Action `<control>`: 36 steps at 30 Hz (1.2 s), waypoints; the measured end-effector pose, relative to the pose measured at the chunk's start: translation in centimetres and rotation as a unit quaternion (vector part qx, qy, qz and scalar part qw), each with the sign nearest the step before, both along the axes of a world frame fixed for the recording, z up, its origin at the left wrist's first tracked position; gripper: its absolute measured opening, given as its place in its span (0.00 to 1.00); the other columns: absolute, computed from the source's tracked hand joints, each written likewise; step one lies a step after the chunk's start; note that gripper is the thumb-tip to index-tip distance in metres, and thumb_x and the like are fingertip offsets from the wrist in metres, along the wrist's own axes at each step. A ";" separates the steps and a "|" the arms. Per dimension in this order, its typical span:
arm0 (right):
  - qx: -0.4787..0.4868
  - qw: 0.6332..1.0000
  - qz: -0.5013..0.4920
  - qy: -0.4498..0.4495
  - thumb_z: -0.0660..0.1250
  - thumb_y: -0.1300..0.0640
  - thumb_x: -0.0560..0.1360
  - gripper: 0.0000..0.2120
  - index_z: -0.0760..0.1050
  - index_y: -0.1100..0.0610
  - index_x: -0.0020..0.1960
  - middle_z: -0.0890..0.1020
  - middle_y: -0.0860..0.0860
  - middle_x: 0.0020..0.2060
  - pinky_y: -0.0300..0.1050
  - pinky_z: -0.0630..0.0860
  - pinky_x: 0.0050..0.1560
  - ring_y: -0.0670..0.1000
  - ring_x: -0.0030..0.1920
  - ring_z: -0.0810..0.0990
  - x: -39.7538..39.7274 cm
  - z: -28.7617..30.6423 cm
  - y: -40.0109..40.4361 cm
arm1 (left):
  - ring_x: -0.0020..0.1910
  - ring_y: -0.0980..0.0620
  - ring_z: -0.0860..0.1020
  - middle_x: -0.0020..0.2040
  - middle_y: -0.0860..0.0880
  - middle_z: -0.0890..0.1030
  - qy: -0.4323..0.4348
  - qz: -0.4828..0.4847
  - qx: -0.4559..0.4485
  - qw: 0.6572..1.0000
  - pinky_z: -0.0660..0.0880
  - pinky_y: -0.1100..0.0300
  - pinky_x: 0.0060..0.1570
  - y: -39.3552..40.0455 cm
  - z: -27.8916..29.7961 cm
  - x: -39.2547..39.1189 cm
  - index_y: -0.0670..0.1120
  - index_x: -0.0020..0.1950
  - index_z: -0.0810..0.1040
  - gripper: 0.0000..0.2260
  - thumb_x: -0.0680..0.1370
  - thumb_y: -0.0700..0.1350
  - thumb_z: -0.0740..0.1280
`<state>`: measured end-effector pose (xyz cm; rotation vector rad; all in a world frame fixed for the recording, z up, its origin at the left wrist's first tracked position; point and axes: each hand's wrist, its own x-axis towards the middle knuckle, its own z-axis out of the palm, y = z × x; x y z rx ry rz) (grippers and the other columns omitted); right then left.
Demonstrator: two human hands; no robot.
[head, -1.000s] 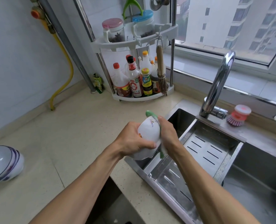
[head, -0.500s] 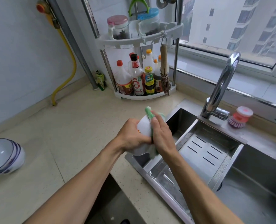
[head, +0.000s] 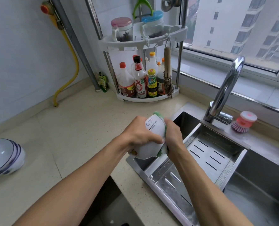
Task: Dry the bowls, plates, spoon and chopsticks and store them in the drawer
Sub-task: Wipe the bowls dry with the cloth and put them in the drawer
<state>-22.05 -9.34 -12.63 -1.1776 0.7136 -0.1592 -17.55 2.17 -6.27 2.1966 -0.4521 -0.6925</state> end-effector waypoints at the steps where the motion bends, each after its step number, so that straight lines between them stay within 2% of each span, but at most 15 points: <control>1: -0.074 0.997 0.008 -0.022 0.58 0.48 0.79 0.14 0.78 0.54 0.45 0.81 0.55 0.40 0.49 0.74 0.40 0.55 0.40 0.79 -0.1 -0.1 0.2 | 0.38 0.45 0.83 0.41 0.41 0.85 0.004 0.007 -0.001 1.000 0.82 0.47 0.41 -0.1 -0.2 0.0 0.41 0.42 0.81 0.14 0.62 0.42 0.81; 3: -0.218 0.970 0.045 -0.101 0.56 0.44 0.79 0.18 0.80 0.46 0.60 0.81 0.51 0.49 0.48 0.76 0.49 0.51 0.48 0.80 -0.8 -0.5 1.2 | 0.34 0.48 0.80 0.36 0.42 0.83 0.008 -0.003 -0.016 1.000 0.79 0.48 0.37 -0.1 -0.6 0.0 0.42 0.36 0.80 0.07 0.66 0.38 0.78; 5: -0.281 0.944 0.076 -0.152 0.55 0.45 0.81 0.20 0.75 0.44 0.68 0.78 0.49 0.57 0.44 0.76 0.54 0.48 0.54 0.78 -1.3 -1.0 1.7 | 0.33 0.49 0.79 0.32 0.47 0.81 0.008 -0.020 -0.034 0.999 0.76 0.54 0.34 0.3 -1.0 -0.1 0.45 0.33 0.78 0.10 0.68 0.34 0.75; 10: -0.150 0.981 0.101 -0.072 0.51 0.47 0.83 0.17 0.79 0.44 0.57 0.82 0.54 0.42 0.53 0.77 0.44 0.59 0.46 0.83 0.0 -0.1 -0.7 | 0.30 0.55 0.79 0.32 0.51 0.82 0.013 -0.029 -0.049 0.998 0.75 0.62 0.31 1.0 -1.2 -0.8 0.44 0.37 0.80 0.10 0.66 0.33 0.79; 14: -0.268 0.949 0.105 -0.128 0.53 0.44 0.83 0.16 0.74 0.38 0.65 0.78 0.55 0.48 0.52 0.79 0.44 0.53 0.44 0.80 -0.2 -0.7 1.2 | 0.31 0.52 0.78 0.34 0.48 0.81 0.019 -0.026 -0.065 0.997 0.75 0.57 0.34 1.1 -1.1 0.3 0.39 0.39 0.80 0.07 0.67 0.32 0.77; 16: -0.214 0.962 0.102 -0.134 0.52 0.42 0.81 0.17 0.77 0.39 0.62 0.80 0.54 0.47 0.51 0.78 0.41 0.53 0.42 0.81 -0.1 -0.3 0.7 | 0.32 0.51 0.79 0.35 0.46 0.82 0.021 -0.044 -0.061 0.997 0.76 0.56 0.34 1.5 -0.9 0.4 0.36 0.41 0.81 0.07 0.67 0.32 0.77; 19: -0.080 0.992 0.091 -0.027 0.54 0.45 0.82 0.19 0.80 0.52 0.49 0.83 0.54 0.37 0.48 0.76 0.39 0.54 0.38 0.81 0.1 0.3 -0.9 | 0.40 0.45 0.83 0.43 0.40 0.85 0.033 -0.024 -0.100 0.994 0.80 0.51 0.37 2.2 -1.0 0.4 0.36 0.45 0.83 0.13 0.64 0.37 0.80; 21: -0.003 0.998 0.067 0.000 0.57 0.47 0.82 0.18 0.78 0.56 0.44 0.83 0.56 0.36 0.55 0.78 0.45 0.57 0.40 0.80 -0.1 0.1 -1.0 | 0.42 0.42 0.84 0.45 0.39 0.85 0.065 0.046 -0.181 0.980 0.81 0.51 0.39 2.5 -1.4 0.4 0.37 0.47 0.83 0.17 0.61 0.41 0.79; 23: -0.003 0.998 0.060 -0.022 0.56 0.48 0.83 0.18 0.79 0.57 0.47 0.83 0.57 0.39 0.59 0.78 0.51 0.59 0.43 0.80 -0.3 -0.1 -0.3 | 0.43 0.41 0.84 0.46 0.39 0.85 0.110 0.144 -0.265 0.947 0.82 0.51 0.40 2.1 -1.9 0.3 0.38 0.47 0.83 0.16 0.61 0.40 0.77; 25: -0.064 0.994 0.055 -0.065 0.54 0.49 0.85 0.15 0.78 0.53 0.59 0.82 0.54 0.48 0.54 0.77 0.52 0.56 0.49 0.80 -0.6 -0.6 0.7 | 0.44 0.40 0.84 0.47 0.38 0.85 0.129 0.225 -0.309 0.915 0.82 0.47 0.44 1.6 -2.2 0.5 0.38 0.47 0.83 0.15 0.63 0.38 0.77; 28: -0.193 0.974 0.048 -0.112 0.54 0.53 0.86 0.20 0.65 0.46 0.77 0.71 0.42 0.68 0.33 0.69 0.63 0.43 0.64 0.73 -1.1 -1.2 2.1 | 0.44 0.39 0.83 0.48 0.37 0.85 0.126 0.284 -0.310 0.898 0.81 0.42 0.48 0.8 -2.2 0.5 0.37 0.48 0.83 0.11 0.68 0.33 0.77; 30: -0.268 0.956 0.044 -0.113 0.54 0.53 0.86 0.20 0.64 0.48 0.77 0.74 0.42 0.65 0.29 0.70 0.58 0.42 0.60 0.75 -1.3 -1.1 2.3 | 0.42 0.41 0.83 0.45 0.40 0.86 0.115 0.320 -0.303 0.890 0.82 0.46 0.44 0.5 -2.2 0.3 0.40 0.46 0.83 0.09 0.68 0.34 0.77; 32: -0.287 0.950 0.049 -0.113 0.55 0.53 0.85 0.19 0.70 0.52 0.74 0.82 0.50 0.52 0.37 0.78 0.46 0.49 0.46 0.81 -1.7 -1.0 2.3 | 0.40 0.42 0.83 0.45 0.42 0.85 0.096 0.360 -0.294 0.880 0.82 0.47 0.42 0.4 -2.3 0.3 0.41 0.45 0.81 0.10 0.67 0.37 0.78; 34: -0.308 0.941 0.071 -0.123 0.55 0.54 0.85 0.17 0.75 0.55 0.69 0.81 0.54 0.41 0.42 0.80 0.37 0.51 0.38 0.81 -2.2 -0.7 2.9 | 0.39 0.42 0.82 0.45 0.42 0.84 0.088 0.390 -0.293 0.869 0.82 0.46 0.41 0.6 -2.2 0.6 0.42 0.45 0.79 0.11 0.67 0.37 0.79; 36: -0.307 0.938 0.094 -0.129 0.55 0.54 0.85 0.16 0.75 0.56 0.68 0.81 0.54 0.41 0.47 0.81 0.39 0.52 0.39 0.81 -2.2 -1.0 2.7 | 0.39 0.43 0.82 0.44 0.43 0.84 0.086 0.391 -0.289 0.870 0.81 0.45 0.41 0.6 -2.1 0.7 0.43 0.43 0.79 0.11 0.67 0.38 0.79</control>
